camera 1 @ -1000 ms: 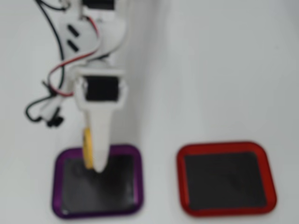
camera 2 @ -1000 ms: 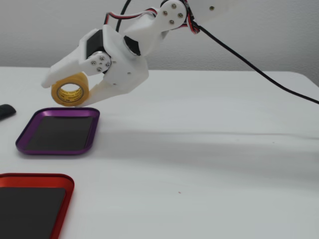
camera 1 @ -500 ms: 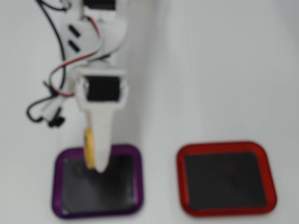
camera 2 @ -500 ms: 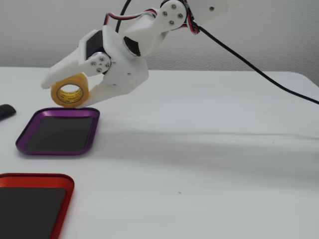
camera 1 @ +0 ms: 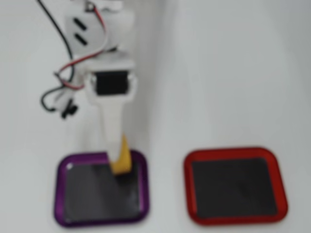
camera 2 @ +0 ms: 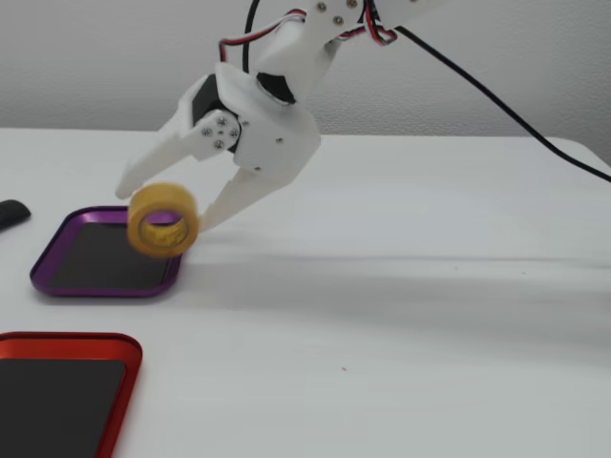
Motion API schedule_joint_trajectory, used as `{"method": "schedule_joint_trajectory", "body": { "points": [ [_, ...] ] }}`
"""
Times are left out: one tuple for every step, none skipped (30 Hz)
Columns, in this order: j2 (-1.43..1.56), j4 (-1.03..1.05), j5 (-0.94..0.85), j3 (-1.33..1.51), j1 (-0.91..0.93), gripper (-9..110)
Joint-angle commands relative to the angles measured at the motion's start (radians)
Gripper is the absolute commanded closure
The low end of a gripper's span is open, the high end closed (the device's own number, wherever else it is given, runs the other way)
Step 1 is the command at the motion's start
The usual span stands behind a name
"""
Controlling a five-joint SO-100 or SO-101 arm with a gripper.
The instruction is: Grasp a tape and put it in the right purple dish.
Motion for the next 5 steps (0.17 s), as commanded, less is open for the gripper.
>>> {"method": "schedule_joint_trajectory", "body": {
  "points": [
    [0.117, 0.049, 0.043, -0.040, 0.002, 72],
    [0.126, 0.064, 0.049, -0.040, 0.002, 71],
    [0.133, 0.080, 0.048, -0.040, 0.002, 71],
    [0.135, 0.089, 0.051, -0.041, 0.002, 71],
    [0.137, 0.089, 0.051, -0.041, 0.002, 71]
  ]
}}
